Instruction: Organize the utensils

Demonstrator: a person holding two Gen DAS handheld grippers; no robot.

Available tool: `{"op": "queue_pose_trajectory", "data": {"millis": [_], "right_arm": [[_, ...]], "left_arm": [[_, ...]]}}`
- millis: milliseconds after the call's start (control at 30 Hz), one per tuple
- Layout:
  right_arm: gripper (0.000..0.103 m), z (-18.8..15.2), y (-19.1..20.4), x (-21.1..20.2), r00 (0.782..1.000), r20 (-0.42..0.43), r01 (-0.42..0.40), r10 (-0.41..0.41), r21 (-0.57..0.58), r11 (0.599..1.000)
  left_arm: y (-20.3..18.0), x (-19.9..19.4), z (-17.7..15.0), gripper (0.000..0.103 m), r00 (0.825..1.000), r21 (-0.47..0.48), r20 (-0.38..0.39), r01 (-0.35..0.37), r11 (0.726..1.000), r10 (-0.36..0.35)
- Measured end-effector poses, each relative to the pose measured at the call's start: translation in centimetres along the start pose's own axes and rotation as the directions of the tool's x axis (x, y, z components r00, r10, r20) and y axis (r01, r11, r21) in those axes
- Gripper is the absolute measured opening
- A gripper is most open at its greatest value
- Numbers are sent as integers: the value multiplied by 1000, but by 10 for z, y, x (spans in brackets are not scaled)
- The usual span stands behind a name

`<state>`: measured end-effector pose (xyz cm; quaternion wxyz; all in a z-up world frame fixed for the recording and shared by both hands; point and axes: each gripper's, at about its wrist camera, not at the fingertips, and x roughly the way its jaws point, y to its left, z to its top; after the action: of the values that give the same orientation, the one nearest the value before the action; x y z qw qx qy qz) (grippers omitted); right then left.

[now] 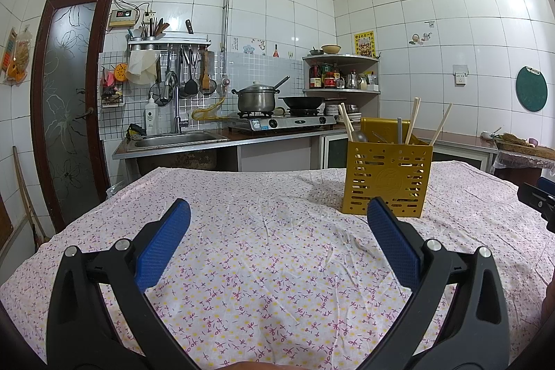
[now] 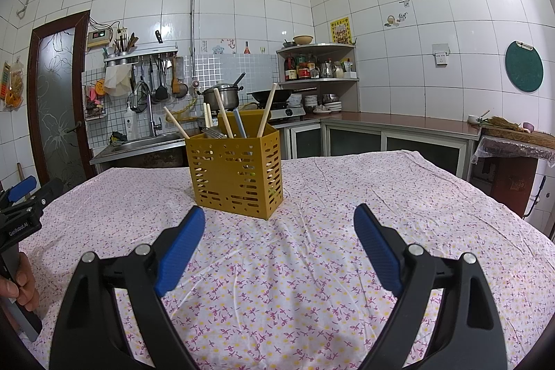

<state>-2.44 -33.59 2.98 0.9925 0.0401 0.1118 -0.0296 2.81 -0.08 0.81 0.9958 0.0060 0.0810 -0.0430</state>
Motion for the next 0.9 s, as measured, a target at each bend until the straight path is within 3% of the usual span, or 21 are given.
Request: {"op": "queue_pose_trajectory", "data": {"millis": [900], "right_arm": [[90,-1,0,0,1000,-1,0,0,2,1000]], "left_arm": [[0,0,1,98,1000,0,0,0,1000,0]]}}
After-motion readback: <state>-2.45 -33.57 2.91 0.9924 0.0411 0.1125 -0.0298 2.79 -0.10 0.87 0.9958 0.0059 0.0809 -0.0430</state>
